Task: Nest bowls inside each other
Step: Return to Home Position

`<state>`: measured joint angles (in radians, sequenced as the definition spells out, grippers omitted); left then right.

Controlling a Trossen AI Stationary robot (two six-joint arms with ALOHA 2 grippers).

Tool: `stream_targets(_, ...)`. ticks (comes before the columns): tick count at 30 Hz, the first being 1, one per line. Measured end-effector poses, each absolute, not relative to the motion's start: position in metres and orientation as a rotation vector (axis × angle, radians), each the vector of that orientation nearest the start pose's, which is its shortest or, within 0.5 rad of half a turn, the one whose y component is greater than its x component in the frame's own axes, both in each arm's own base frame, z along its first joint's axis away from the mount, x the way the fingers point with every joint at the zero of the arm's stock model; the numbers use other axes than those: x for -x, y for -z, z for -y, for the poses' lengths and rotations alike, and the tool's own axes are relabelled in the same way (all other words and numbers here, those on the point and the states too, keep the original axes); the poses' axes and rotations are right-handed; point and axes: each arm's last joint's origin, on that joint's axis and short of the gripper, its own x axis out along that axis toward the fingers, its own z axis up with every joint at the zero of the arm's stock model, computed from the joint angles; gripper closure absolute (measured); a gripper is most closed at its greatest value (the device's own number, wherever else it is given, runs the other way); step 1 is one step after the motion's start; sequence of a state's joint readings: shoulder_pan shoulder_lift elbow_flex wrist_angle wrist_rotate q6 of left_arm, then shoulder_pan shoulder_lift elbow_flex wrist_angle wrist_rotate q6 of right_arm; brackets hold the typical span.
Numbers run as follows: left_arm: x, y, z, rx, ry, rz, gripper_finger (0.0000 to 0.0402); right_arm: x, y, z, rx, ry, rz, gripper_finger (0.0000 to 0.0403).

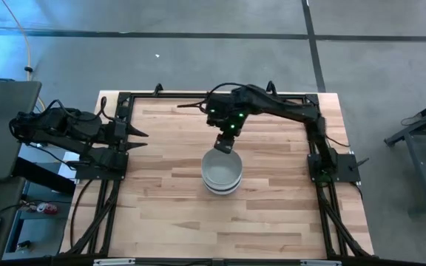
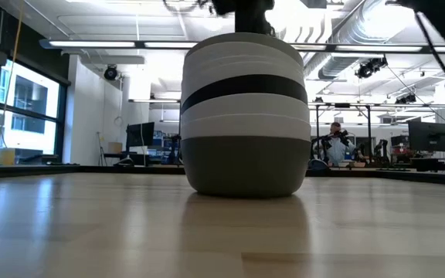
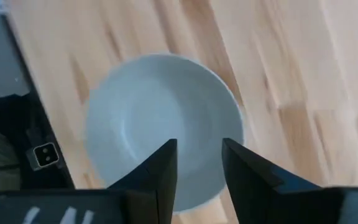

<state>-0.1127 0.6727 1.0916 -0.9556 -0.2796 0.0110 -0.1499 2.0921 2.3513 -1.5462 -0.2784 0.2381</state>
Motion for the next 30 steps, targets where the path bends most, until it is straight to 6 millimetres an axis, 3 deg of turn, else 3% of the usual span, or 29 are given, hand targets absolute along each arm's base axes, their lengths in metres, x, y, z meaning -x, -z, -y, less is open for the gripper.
stream_targets(7, -0.095, -0.394, 0.004, -0.16, -0.121, -0.299, 0.0289, -0.351, -0.409, 0.026, -0.185, -0.101, -1.122, 0.0284)
stream_targets(14, -0.094, -0.404, 0.005, -0.217, -0.051, -0.184, 0.0289, -0.296, -0.473, 0.0, 0.049, -0.214, -0.804, 0.0284)
stream_targets(22, -0.088, -0.378, 0.004, -0.224, -0.067, -0.106, 0.0289, -0.215, -0.522, -0.019, 0.171, -0.249, -0.584, 0.0284)
stream_targets(30, -0.072, -0.345, -0.001, -0.243, -0.224, 0.068, 0.0289, -0.173, -0.539, -0.032, 0.23, -0.291, -0.485, 0.0284)
